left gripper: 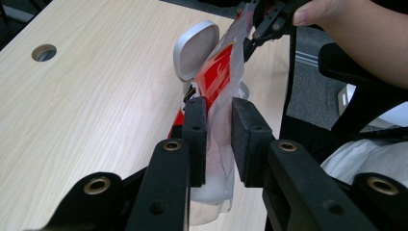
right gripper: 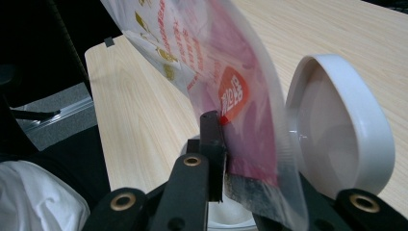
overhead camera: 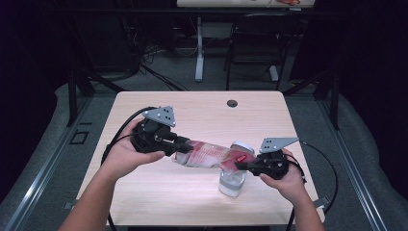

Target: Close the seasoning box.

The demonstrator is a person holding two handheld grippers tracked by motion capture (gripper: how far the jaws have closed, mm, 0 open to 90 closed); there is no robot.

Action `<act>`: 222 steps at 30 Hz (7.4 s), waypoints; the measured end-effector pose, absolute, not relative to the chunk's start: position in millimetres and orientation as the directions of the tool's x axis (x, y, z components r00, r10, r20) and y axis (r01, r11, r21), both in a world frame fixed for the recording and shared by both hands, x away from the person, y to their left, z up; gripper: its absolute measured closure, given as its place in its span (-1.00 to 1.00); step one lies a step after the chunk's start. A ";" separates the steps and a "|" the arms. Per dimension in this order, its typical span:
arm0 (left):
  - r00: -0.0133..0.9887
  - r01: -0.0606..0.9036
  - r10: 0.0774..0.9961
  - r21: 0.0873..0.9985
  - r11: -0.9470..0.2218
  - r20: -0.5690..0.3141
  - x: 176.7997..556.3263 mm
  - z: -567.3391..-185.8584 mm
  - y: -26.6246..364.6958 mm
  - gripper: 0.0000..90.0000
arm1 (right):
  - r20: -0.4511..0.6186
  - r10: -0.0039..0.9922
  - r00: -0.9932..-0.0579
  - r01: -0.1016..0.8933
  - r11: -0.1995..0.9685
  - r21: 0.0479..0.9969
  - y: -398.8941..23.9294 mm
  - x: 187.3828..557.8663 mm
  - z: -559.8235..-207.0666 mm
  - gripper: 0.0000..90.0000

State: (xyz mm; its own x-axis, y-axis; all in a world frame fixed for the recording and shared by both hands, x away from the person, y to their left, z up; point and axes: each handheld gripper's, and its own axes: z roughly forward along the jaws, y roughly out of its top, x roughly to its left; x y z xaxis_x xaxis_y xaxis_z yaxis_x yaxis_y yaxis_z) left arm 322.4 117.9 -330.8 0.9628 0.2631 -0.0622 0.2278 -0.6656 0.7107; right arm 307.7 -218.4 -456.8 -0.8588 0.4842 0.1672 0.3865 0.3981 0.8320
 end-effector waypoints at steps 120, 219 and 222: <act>0.969 0.202 0.243 0.712 -0.673 -0.045 322.2 -324.4 108.1 0.72 | 0.169 0.489 -0.856 0.394 0.404 0.825 -220.2 308.5 -459.8 0.91; 0.975 0.175 0.218 0.710 -0.682 -0.031 324.0 -318.4 91.5 0.72 | 0.159 0.499 -0.852 0.394 0.411 0.822 -229.4 303.7 -457.3 0.94; 0.976 0.174 0.217 0.710 -0.682 -0.031 323.7 -317.8 90.3 0.72 | 0.157 0.498 -0.853 0.394 0.415 0.820 -229.7 303.9 -457.6 0.94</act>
State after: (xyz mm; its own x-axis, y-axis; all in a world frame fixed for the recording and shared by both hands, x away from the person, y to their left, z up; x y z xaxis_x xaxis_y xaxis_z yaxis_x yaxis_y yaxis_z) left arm 323.7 90.3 -317.8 0.9758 0.2165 -0.0310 0.1739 -0.6820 0.7104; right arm 303.9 -229.7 -457.6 -0.8526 0.4983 0.1573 0.3936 0.4145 0.8205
